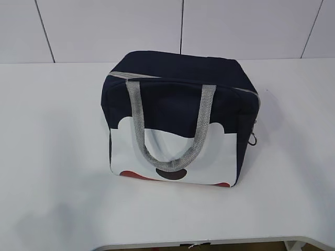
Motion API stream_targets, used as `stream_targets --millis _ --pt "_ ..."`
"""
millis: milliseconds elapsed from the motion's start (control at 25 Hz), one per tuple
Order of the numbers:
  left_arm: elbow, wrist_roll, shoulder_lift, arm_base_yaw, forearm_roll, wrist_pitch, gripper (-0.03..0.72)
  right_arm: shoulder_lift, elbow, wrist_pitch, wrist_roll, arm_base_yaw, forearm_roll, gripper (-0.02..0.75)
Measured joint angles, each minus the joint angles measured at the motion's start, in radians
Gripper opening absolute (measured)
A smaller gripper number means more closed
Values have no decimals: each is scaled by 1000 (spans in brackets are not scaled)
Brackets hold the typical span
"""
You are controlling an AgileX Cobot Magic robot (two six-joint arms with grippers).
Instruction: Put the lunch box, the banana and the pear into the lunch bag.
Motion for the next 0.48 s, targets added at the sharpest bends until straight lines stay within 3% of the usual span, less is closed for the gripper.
stream_targets --millis 240,480 --pt "0 0 0 217 -14 0 308 16 0 0 18 0 1 350" --pt "0 0 0 254 -23 0 307 17 0 0 22 0 5 350"
